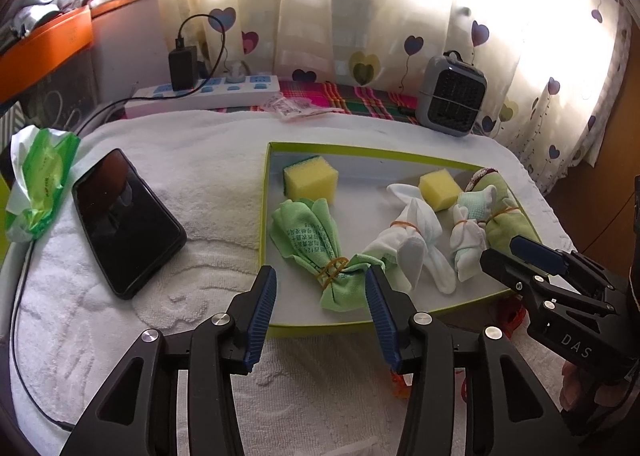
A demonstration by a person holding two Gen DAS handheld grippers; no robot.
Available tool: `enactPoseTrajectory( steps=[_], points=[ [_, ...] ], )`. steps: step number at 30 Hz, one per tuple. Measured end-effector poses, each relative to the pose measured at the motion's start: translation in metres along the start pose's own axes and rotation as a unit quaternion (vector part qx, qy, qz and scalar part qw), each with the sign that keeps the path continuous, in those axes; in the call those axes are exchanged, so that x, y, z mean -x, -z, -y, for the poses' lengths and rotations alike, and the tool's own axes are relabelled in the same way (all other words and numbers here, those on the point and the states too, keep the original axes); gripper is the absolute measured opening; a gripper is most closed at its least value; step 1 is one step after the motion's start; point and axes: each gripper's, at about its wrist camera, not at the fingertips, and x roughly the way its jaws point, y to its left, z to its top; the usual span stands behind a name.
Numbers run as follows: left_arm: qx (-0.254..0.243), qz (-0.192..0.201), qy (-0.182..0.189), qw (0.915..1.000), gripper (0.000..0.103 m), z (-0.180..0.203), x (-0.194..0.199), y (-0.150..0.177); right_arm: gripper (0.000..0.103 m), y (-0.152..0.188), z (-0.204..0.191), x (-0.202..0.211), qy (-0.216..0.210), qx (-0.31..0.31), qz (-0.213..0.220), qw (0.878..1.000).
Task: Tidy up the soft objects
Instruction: 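Move both grippers back out of the tray toward the bed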
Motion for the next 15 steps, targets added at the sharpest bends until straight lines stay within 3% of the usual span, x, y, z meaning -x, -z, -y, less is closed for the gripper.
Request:
enactPoseTrajectory(
  steps=[15],
  points=[
    [0.013,0.009,0.005,0.9999,0.046,0.000,0.024,0.015,0.054,0.014,-0.007,0.021,-0.013,-0.005,0.010,1.000]
  ],
)
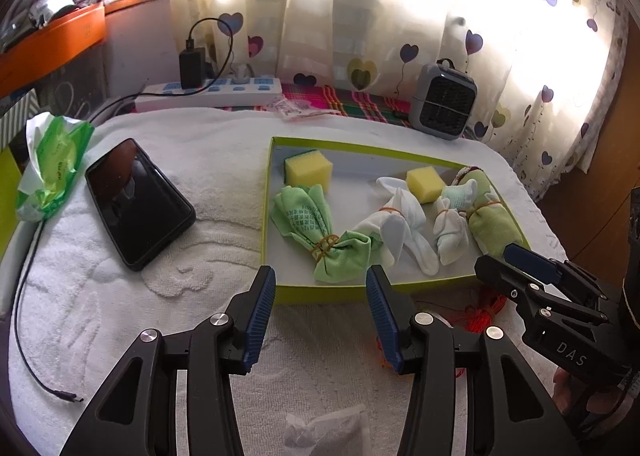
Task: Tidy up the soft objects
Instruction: 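Move both grippers back out of the tray toward the bed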
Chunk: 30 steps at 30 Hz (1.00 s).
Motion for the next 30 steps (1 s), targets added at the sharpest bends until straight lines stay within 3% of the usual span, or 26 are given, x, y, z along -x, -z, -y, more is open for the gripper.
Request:
enactPoseTrajectory(
  steps=[22,30],
  points=[
    [0.012,-0.006,-0.001,0.9999,0.047,-0.003,0.019,0.034,0.054,0.025,0.004,0.020,0.000,-0.024,0.000,1.000],
    [0.046,-0.015,-0.002,0.9988,0.047,-0.023,0.020,0.047,0.054,0.035,0.014,0.024,0.008,-0.044,-0.007,0.999]
  ],
)
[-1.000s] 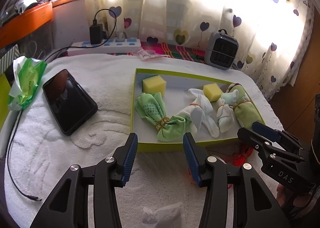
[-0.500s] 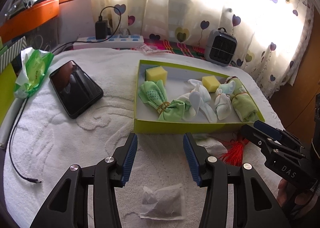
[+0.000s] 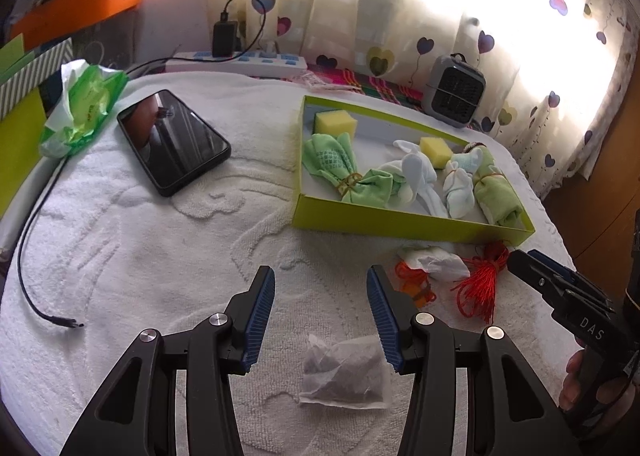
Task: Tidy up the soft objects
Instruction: 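Move both grippers back out of the tray toward the bed, then grasp the white tissue with the left gripper while the right grasps the red string bundle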
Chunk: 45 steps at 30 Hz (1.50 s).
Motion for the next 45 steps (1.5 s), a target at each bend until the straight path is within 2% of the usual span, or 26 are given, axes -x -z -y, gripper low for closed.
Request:
enactPoseTrajectory(
  steps=[12,20,27,30,35,39,43,45],
  points=[
    [0.022,-0.024,0.018,0.9993,0.047,-0.020,-0.001,0.023,0.054,0.006,0.015,-0.008,0.012,-0.043,-0.019,0.999],
    [0.005,-0.038,0.044,0.9983,0.047,-0.009,-0.001,0.031,0.054,0.004,0.022,-0.019,0.009,-0.076,-0.033,0.997],
    [-0.004,-0.044,0.048,0.9979,0.048,-0.003,-0.001,0.037,0.054,0.000,0.021,-0.030,0.008,-0.090,-0.043,0.995],
    [-0.005,-0.045,0.046,0.9979,0.048,-0.003,-0.001,0.038,0.054,-0.003,0.013,-0.034,0.006,-0.080,-0.045,0.996],
    [-0.007,-0.044,0.043,0.9980,0.048,-0.003,-0.001,0.039,0.054,-0.003,0.007,-0.038,0.031,-0.072,-0.051,0.996],
    [-0.007,-0.045,0.043,0.9980,0.048,-0.003,-0.001,0.039,0.054,0.000,0.002,-0.038,0.051,-0.041,-0.057,0.996],
    [-0.007,-0.046,0.043,0.9980,0.048,-0.003,0.000,0.039,0.054,0.008,-0.007,-0.034,0.095,0.015,-0.065,0.993],
    [-0.008,-0.047,0.042,0.9980,0.048,-0.003,0.000,0.040,0.054,0.010,-0.005,-0.030,0.097,0.020,-0.066,0.993]
  ],
)
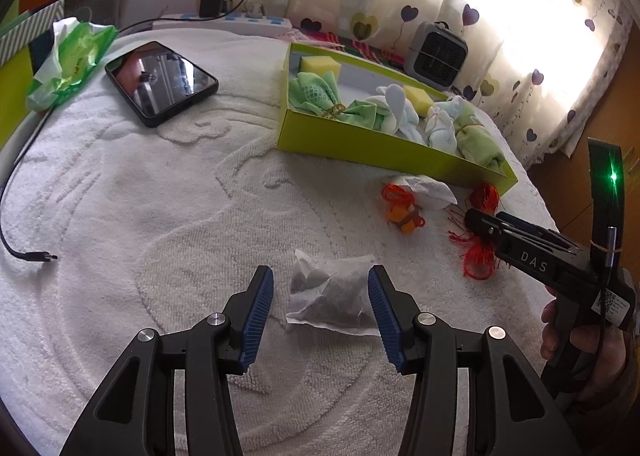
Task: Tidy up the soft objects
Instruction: 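Grasp the white tissue with the left gripper while the right grasps the red string bundle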
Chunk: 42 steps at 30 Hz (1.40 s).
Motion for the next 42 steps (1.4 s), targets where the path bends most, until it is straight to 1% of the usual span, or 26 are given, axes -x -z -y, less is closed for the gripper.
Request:
enactPoseTrajectory(
  steps=[5,10,14,20,24,29,33,36,39,41,42],
  points=[
    [-0.004,-0.001,-0.005,1.0000,0.048,0.002,0.000,0.001,0.054,0.007,0.017,0.007,0.011,-0.005,-0.005,1.000],
    [-0.012,-0.004,-0.017,0.9998,0.048,0.006,-0.001,0.002,0.054,0.013,0.028,0.014,0.017,0.000,0.000,1.000],
    [-0.020,-0.005,-0.029,0.9994,0.048,0.010,-0.002,0.004,0.054,0.015,0.032,0.013,-0.001,0.002,0.001,1.000],
    [-0.021,-0.005,-0.040,0.9990,0.048,0.011,-0.001,0.006,0.054,0.017,0.032,0.012,-0.017,0.002,0.008,1.000],
    [-0.027,-0.006,-0.056,0.9980,0.048,0.017,-0.002,0.007,0.054,0.018,0.033,0.012,-0.022,0.002,0.011,1.000],
    [-0.031,-0.004,-0.060,0.9977,0.049,0.022,-0.003,0.009,0.054,0.018,0.031,0.012,-0.024,0.013,0.016,0.999],
    [-0.019,0.005,-0.041,0.9989,0.049,0.020,-0.002,0.009,0.054,0.020,0.031,0.012,-0.031,0.014,0.019,0.999],
    [-0.028,0.006,-0.050,0.9983,0.049,0.024,-0.003,0.010,0.052,0.021,0.033,0.012,-0.034,0.010,0.021,0.999],
    [-0.034,0.008,-0.051,0.9981,0.047,0.027,-0.003,0.010,0.050,0.021,0.035,0.012,-0.037,0.006,0.023,0.999],
    [-0.038,0.008,-0.055,0.9977,0.038,0.027,-0.003,0.010,0.048,0.021,0.035,0.013,-0.038,0.005,0.024,0.999],
    [-0.039,0.008,-0.054,0.9977,0.036,0.027,-0.003,0.010,0.046,0.021,0.035,0.013,-0.037,0.005,0.024,0.999]
  ],
)
